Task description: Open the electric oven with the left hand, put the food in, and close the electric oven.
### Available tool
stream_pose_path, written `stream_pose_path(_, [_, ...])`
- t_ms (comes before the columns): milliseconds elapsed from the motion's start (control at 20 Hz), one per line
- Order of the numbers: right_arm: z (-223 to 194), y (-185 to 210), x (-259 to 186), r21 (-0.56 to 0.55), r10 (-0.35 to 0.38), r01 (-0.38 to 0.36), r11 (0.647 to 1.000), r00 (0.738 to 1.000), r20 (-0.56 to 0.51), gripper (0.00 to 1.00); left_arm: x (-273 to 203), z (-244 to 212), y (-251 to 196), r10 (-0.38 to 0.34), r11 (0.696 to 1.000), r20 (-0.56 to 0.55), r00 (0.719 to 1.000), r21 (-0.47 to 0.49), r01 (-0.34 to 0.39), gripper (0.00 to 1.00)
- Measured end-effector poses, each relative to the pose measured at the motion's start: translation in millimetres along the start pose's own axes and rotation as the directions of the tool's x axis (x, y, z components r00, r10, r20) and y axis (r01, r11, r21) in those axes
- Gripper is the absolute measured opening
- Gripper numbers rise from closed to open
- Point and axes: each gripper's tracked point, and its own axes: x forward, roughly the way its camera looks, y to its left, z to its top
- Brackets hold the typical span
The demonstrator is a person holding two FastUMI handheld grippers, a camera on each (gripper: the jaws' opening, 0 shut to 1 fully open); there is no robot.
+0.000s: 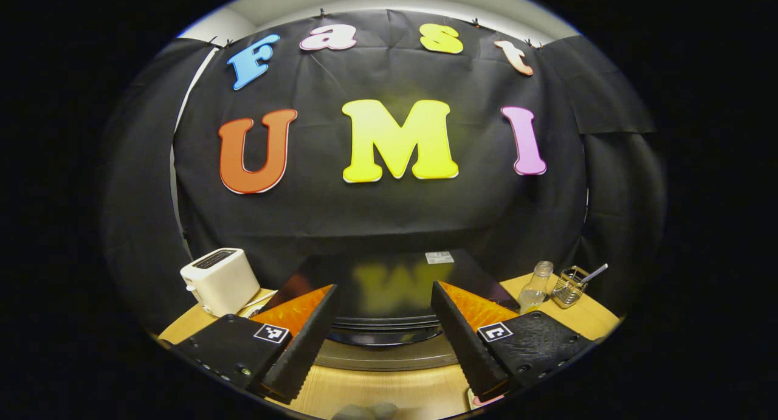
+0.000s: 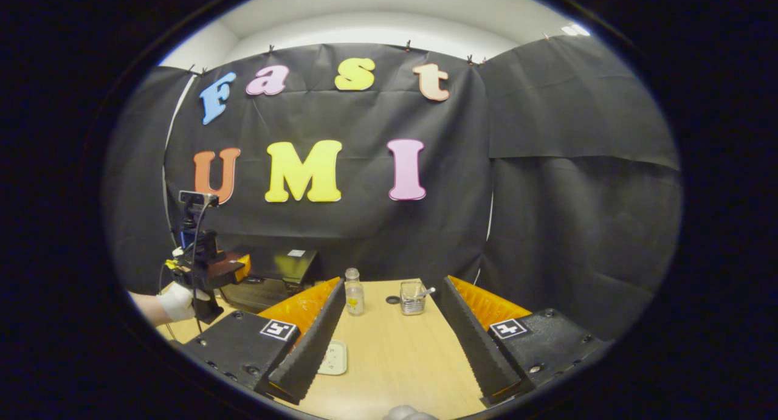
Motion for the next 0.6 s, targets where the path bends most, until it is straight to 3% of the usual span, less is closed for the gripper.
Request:
stream_pose_path(300, [-9.4, -0.2, 3.2, 0.012, -0.012, 0.013, 1.0, 1.0, -0.022, 0.96, 18.5, -38.2, 1.5, -0.026, 1.0, -0.094, 0.995, -0.017, 0.024, 0.97])
stream_pose_path(600, [-7.9, 7.4, 1.4, 0.002, 0.001, -0.001, 1.0, 1.0, -0.021, 0.96, 15.0, -40.2, 2.3, -0.03, 0.999, -0.078, 0.997, -0.026, 0.028, 0.96])
